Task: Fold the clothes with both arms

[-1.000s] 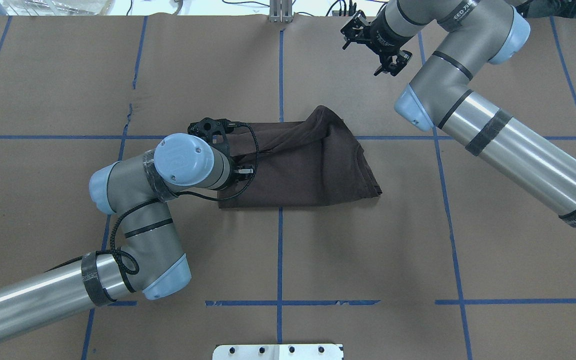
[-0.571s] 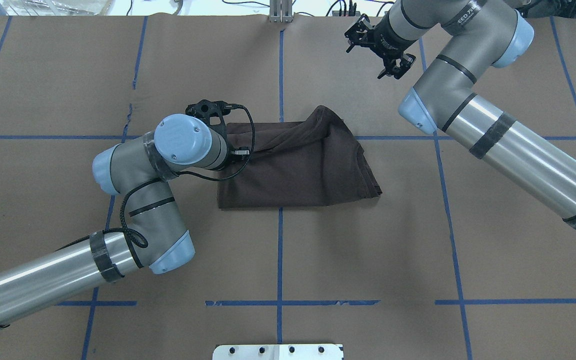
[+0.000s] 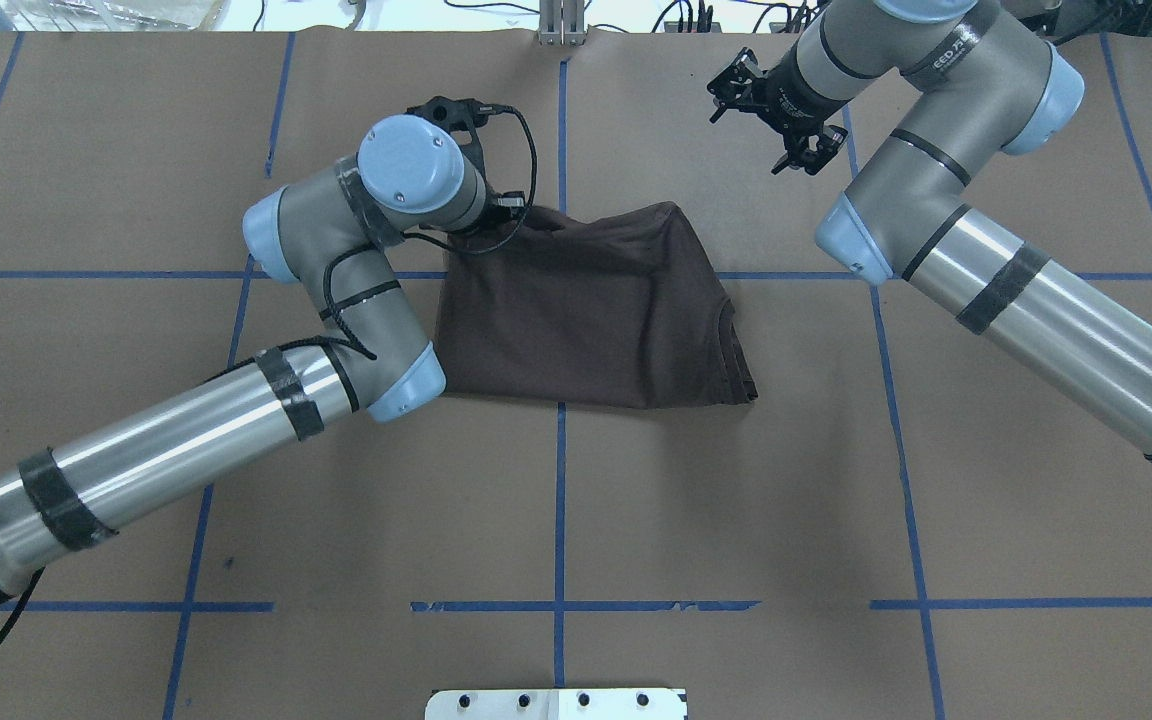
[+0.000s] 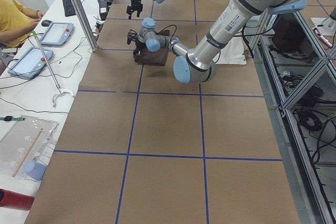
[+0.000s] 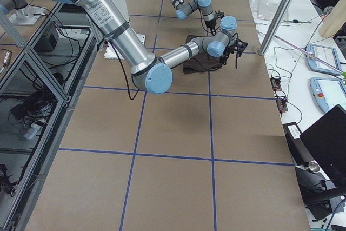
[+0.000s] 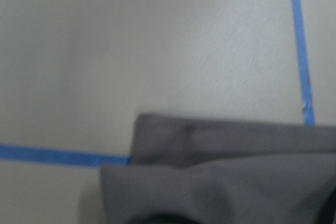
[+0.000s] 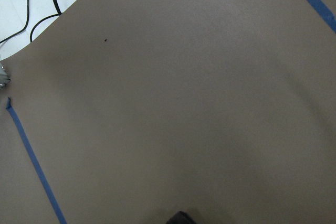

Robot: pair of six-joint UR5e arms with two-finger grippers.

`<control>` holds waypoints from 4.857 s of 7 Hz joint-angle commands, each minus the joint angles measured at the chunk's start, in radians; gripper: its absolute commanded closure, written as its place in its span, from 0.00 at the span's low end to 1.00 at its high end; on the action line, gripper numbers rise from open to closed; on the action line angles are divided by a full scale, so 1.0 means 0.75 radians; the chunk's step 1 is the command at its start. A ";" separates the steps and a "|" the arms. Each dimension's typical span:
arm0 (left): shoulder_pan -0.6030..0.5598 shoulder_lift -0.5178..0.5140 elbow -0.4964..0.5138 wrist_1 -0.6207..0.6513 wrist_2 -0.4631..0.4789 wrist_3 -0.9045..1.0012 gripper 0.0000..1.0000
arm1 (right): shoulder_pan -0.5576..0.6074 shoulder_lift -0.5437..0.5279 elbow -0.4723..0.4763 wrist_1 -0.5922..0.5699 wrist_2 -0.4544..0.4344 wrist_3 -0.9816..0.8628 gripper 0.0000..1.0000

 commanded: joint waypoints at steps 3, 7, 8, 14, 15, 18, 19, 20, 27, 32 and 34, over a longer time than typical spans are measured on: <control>-0.201 -0.078 0.146 -0.101 -0.093 0.175 1.00 | -0.016 0.002 0.007 -0.001 -0.005 0.000 0.00; -0.386 0.418 -0.407 -0.107 -0.447 0.350 1.00 | 0.149 -0.202 0.178 -0.017 0.016 -0.276 0.00; -0.462 0.519 -0.457 -0.101 -0.494 0.552 1.00 | 0.216 -0.273 0.191 -0.046 0.018 -0.511 0.00; -1.025 0.972 -0.739 0.295 -0.904 1.376 0.96 | 0.688 -0.747 0.230 -0.291 0.355 -1.811 0.00; -1.027 1.022 -0.803 0.387 -0.904 1.390 0.78 | 0.738 -0.801 0.268 -0.305 0.365 -1.867 0.00; -1.135 1.110 -0.783 0.566 -0.816 1.883 0.00 | 0.769 -0.840 0.279 -0.421 0.374 -2.034 0.00; -1.135 1.131 -0.769 0.600 -0.822 1.887 0.00 | 0.773 -0.855 0.281 -0.453 0.361 -2.120 0.00; -1.133 1.297 -0.817 0.583 -0.852 1.879 0.00 | 0.765 -0.895 0.307 -0.453 0.349 -2.125 0.00; -1.096 1.332 -0.963 0.805 -0.724 2.042 0.00 | 0.706 -0.924 0.563 -0.764 0.157 -2.103 0.00; -1.088 1.303 -0.940 0.799 -0.742 2.053 0.00 | 0.704 -0.928 0.569 -0.758 0.167 -2.115 0.00; -1.088 1.303 -0.916 0.799 -0.742 2.055 0.00 | 0.704 -0.928 0.571 -0.758 0.167 -2.113 0.00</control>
